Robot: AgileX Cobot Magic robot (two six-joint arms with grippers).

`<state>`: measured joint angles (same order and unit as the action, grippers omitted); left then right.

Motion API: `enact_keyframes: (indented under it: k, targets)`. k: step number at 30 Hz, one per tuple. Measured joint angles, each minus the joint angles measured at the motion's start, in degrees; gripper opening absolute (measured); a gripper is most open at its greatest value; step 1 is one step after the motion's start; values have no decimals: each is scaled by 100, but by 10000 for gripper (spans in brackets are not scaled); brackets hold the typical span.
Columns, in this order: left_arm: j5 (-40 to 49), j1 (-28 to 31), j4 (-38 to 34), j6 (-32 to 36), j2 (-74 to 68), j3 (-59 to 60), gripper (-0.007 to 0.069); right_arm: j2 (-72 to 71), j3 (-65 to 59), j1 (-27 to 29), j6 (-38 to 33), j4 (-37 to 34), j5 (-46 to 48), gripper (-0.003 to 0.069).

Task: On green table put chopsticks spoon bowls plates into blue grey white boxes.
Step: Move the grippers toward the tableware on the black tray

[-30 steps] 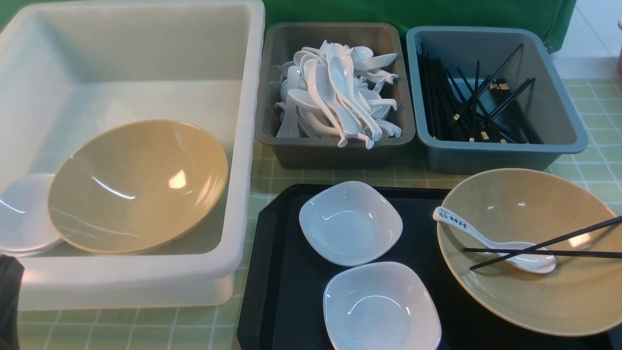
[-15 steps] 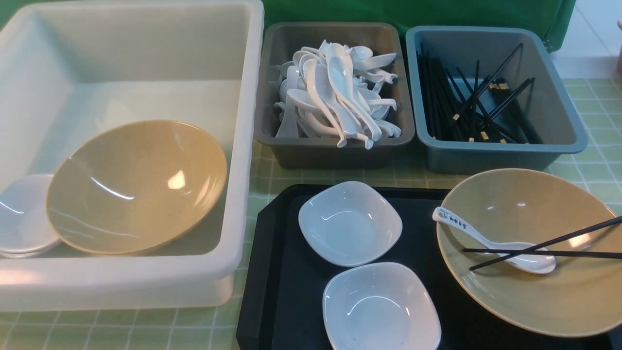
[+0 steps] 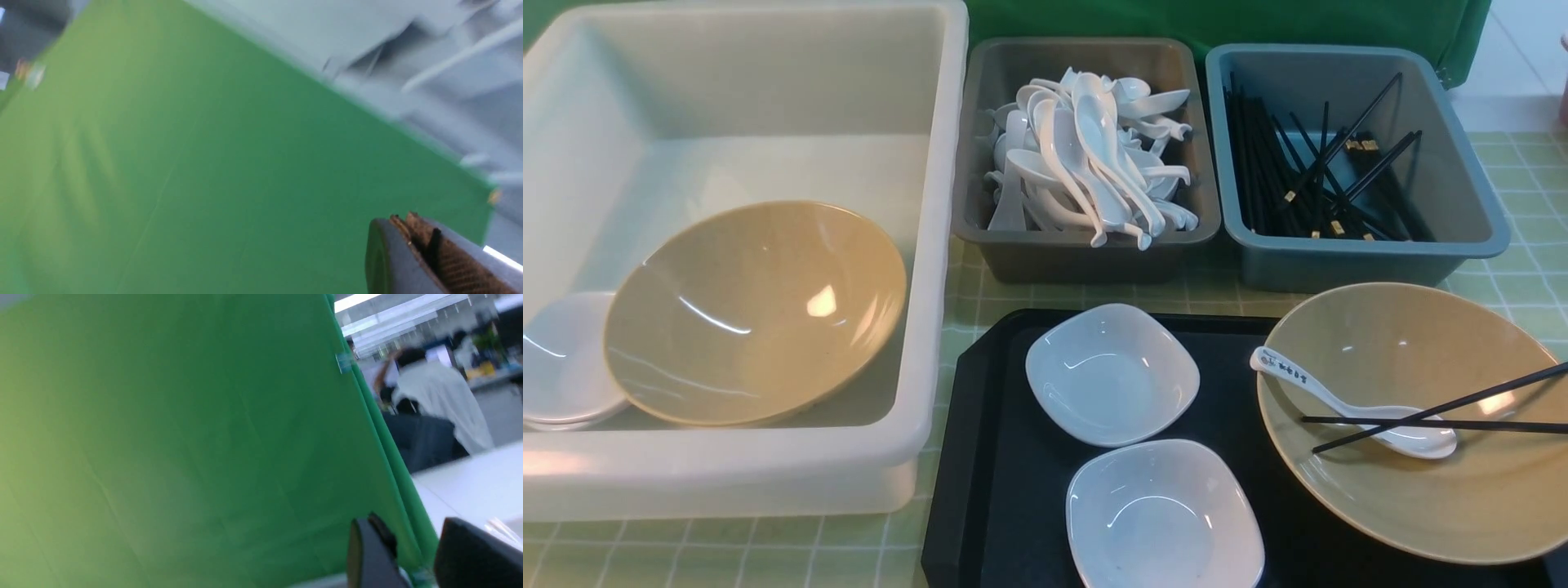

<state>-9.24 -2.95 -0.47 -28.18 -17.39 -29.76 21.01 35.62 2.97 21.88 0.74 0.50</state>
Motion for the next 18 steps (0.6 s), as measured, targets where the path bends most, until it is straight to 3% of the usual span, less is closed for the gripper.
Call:
enact_keyframes:
  k: [7,13,16,18]
  targets:
    - [3015,0,155,266,-1556,-996,-1,1704,1110,0,-1148,0,2451,244]
    - [3898,0,537,757,-2236,-998,-1,2349,936,-142,-1697,0,2959,244]
    - [3990,0,186,757,-2388,-998,-1,2541,892,-386,-1997,-74,3380,244]
    - [4019,-62,-373,831,-2471,-998,-1,2912,963,-672,-2580,-172,4046,244]
